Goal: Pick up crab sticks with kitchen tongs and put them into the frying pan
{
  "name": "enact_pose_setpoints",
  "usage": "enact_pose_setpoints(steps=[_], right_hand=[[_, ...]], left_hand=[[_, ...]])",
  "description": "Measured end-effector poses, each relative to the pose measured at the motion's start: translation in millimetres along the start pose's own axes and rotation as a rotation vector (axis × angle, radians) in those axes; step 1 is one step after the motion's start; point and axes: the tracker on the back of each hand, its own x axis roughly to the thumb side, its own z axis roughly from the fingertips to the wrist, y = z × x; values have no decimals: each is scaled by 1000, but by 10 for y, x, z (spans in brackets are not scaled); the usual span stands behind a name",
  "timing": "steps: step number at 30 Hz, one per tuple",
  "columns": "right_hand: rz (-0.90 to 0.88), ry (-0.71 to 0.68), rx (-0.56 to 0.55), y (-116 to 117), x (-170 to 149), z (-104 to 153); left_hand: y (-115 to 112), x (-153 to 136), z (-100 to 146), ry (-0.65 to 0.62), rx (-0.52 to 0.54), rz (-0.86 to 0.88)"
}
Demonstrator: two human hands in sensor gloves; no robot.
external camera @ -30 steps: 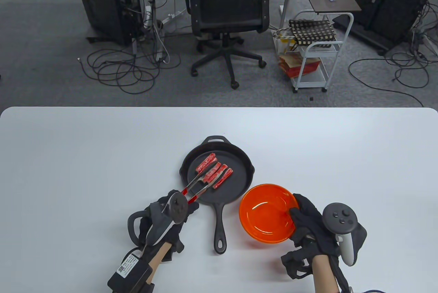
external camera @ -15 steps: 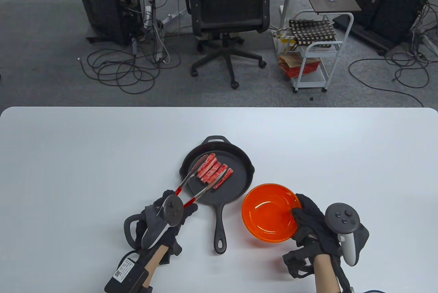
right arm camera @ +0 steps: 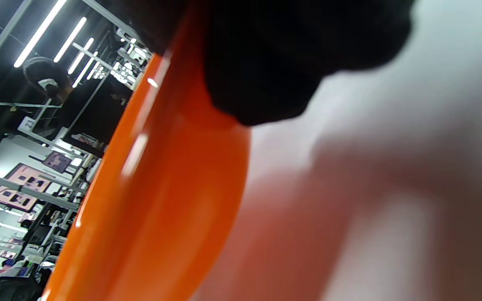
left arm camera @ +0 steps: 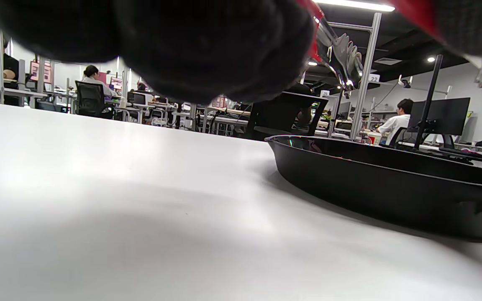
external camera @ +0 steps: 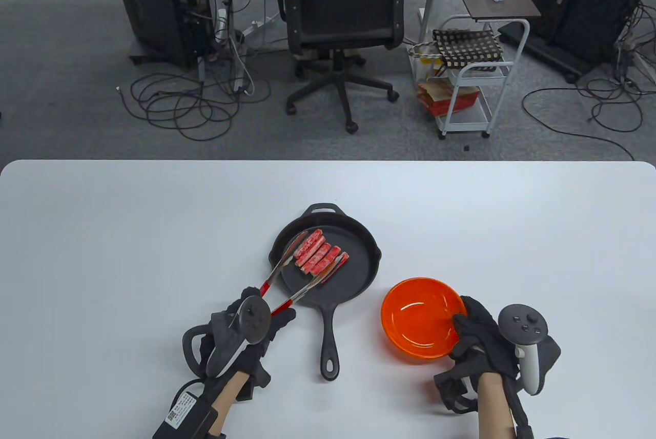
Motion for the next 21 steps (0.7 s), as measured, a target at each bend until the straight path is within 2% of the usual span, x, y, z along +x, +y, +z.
enact_pose_setpoints(steps=[16, 21], right_hand=[[34, 92, 29, 53, -145, -143], [99, 85, -10, 61, -126, -136]], left_hand=[[-17, -1, 8, -2, -24, 8], [-20, -1, 7, -5, -26, 6]])
